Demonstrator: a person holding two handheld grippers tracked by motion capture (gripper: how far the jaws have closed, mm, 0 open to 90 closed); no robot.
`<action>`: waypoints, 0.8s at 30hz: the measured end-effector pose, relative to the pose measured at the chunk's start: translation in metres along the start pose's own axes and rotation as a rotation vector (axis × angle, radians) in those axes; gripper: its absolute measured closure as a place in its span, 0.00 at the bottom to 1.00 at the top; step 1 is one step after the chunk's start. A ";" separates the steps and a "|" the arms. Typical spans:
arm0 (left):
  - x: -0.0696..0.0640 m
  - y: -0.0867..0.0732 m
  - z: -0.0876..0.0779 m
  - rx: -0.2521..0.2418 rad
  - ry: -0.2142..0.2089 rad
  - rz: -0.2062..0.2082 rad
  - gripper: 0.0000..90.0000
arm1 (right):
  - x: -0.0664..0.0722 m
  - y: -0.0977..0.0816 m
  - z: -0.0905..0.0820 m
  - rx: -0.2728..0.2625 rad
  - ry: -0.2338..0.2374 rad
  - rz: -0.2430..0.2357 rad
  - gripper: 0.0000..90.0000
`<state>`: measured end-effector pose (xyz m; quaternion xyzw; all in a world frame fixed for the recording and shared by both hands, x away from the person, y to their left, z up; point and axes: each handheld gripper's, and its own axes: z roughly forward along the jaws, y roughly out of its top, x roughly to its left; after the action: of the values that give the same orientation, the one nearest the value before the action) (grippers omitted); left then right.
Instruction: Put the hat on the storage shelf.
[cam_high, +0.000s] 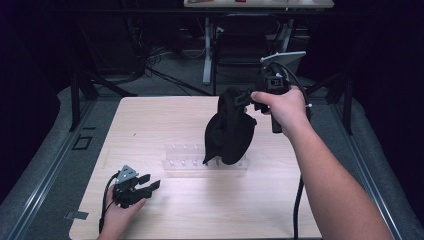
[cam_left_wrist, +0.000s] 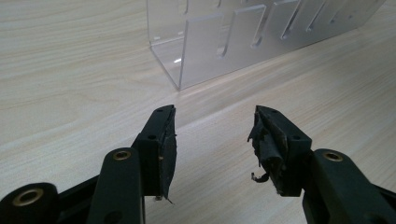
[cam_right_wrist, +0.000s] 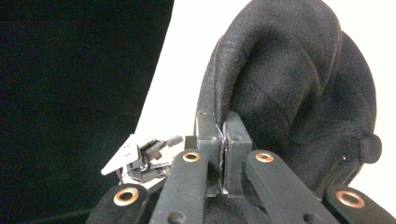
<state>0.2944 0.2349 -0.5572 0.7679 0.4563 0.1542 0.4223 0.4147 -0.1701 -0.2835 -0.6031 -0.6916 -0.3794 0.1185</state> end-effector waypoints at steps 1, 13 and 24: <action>0.000 0.000 0.000 -0.003 -0.001 -0.001 0.55 | 0.000 0.000 0.002 0.001 0.003 -0.001 0.98; -0.002 0.000 0.000 -0.001 -0.003 0.010 0.55 | 0.010 0.000 0.014 0.003 0.068 -0.001 0.98; -0.011 0.009 -0.006 -0.035 -0.026 0.030 0.56 | 0.021 0.000 0.028 0.020 0.111 -0.019 0.98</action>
<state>0.2901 0.2265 -0.5449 0.7690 0.4364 0.1585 0.4394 0.4184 -0.1355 -0.2896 -0.5733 -0.6934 -0.4064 0.1591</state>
